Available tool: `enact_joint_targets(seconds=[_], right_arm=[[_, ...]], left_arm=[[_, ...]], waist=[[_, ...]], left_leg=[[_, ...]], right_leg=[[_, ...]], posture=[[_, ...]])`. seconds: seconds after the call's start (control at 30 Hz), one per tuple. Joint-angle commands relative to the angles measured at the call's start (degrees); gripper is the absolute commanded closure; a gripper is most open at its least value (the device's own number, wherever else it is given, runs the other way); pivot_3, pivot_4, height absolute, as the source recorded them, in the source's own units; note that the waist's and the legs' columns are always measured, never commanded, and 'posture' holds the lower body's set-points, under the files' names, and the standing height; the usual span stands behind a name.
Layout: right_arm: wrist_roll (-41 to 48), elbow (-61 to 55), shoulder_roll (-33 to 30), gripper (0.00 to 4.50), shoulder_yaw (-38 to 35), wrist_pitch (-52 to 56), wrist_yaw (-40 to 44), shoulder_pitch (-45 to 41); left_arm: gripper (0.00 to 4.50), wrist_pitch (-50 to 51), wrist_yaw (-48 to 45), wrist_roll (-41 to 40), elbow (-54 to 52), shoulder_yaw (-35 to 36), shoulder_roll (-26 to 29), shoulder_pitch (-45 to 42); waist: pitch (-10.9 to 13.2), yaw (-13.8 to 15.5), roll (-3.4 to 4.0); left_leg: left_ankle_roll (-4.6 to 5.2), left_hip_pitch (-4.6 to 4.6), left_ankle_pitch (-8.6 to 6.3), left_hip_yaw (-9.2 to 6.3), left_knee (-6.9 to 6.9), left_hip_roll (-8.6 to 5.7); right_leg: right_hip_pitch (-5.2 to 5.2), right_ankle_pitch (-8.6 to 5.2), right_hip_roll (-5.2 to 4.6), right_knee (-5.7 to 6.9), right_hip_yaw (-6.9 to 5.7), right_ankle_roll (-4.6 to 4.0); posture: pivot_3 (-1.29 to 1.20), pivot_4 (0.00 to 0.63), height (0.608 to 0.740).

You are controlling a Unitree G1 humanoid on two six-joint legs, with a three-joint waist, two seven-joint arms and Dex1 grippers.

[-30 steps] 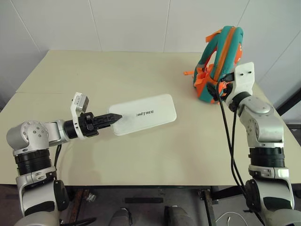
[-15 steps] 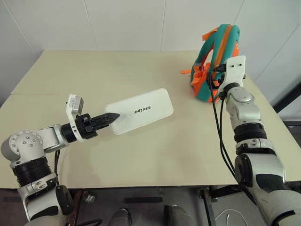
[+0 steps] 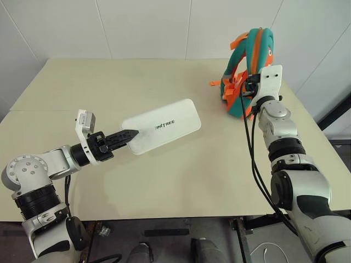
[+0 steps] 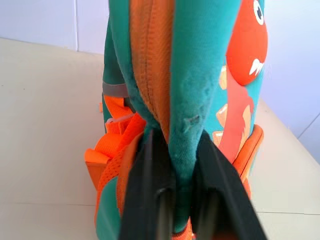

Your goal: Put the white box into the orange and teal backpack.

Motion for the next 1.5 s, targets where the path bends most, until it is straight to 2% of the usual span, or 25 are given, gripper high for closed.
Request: enact_joint_targets(seconds=[0.03,0.17,0.37,0.63,0.93,1.13,1.27,1.5], right_arm=[[3.2,-14.4,-1.6,4.5,-0.9,5.0,4.5,2.6],[8.4,-34.7,-4.1,4.5,-1.4,18.1,10.0,11.4],[16.6,-58.9,-8.8,4.5,-6.2,35.9,11.5,22.0],[28.2,-80.7,-12.9,4.5,-15.5,54.1,11.1,33.0],[39.0,-92.0,-16.0,4.5,-22.0,64.4,13.4,43.2],[40.1,-91.1,-21.9,4.5,-24.1,64.4,15.8,49.8],[39.0,-88.2,-23.9,4.5,-23.6,61.5,16.3,50.6],[38.2,-84.9,-26.4,2.22,-23.3,59.0,16.9,50.3]], left_arm=[[3.26,0.0,0.5,-2.8,0.8,2.0,0.9,-1.3],[3.26,-0.1,1.9,-2.9,5.5,4.9,1.6,-4.5],[3.26,-0.8,1.4,-2.2,9.8,3.2,4.4,-6.5],[3.26,-4.2,-1.4,-1.1,15.8,-2.2,8.0,-9.2],[3.26,-7.5,-5.3,-0.1,19.8,-8.1,10.0,-10.8],[3.26,-8.7,-6.6,0.4,20.9,-10.0,10.6,-11.0],[3.26,-9.2,-6.9,0.5,21.2,-10.3,10.7,-11.0],[3.26,-9.6,-7.1,0.2,21.1,-10.4,10.9,-10.4]], waist=[[0.0,0.1,0.0],[0.0,0.4,0.0],[0.0,0.6,0.0],[0.0,1.5,0.0],[0.0,2.0,0.0],[0.0,2.0,-0.01],[0.0,2.0,-0.01],[0.0,1.9,-0.01]], left_leg=[[-0.02,-0.01,0.01,0.0,-0.05,0.0],[-0.05,-0.12,0.03,0.02,-0.16,0.03],[-0.08,-0.58,0.08,0.12,-0.12,0.02],[-0.06,-0.72,0.11,0.12,-0.08,0.02],[0.02,-0.72,0.1,0.11,0.11,-0.01],[0.33,-0.72,-0.06,0.08,0.3,-0.03],[0.39,-0.72,-0.08,0.02,0.47,-0.04],[0.49,-0.72,-0.09,-0.01,0.74,-0.06]], right_leg=[[-0.02,0.0,0.0,-0.01,0.0,0.0],[-0.2,-0.01,0.01,-0.04,-0.02,0.02],[-0.82,-0.01,0.0,0.13,0.05,0.02],[-0.95,-0.02,0.01,0.15,0.06,0.01],[-0.93,-0.02,0.01,0.07,0.07,0.0],[-0.86,-0.02,0.01,0.11,0.08,0.0],[-0.8,-0.02,0.02,0.18,0.06,0.01],[-0.72,0.05,0.02,0.35,0.11,0.1]], posture=[[0.0,0.15,0.74],[0.0,0.15,0.74],[0.0,0.15,0.74],[0.0,0.15,0.74],[0.0,0.15,0.74],[0.0,0.15,0.74],[0.0,0.15,0.74],[0.0,0.15,0.74]])
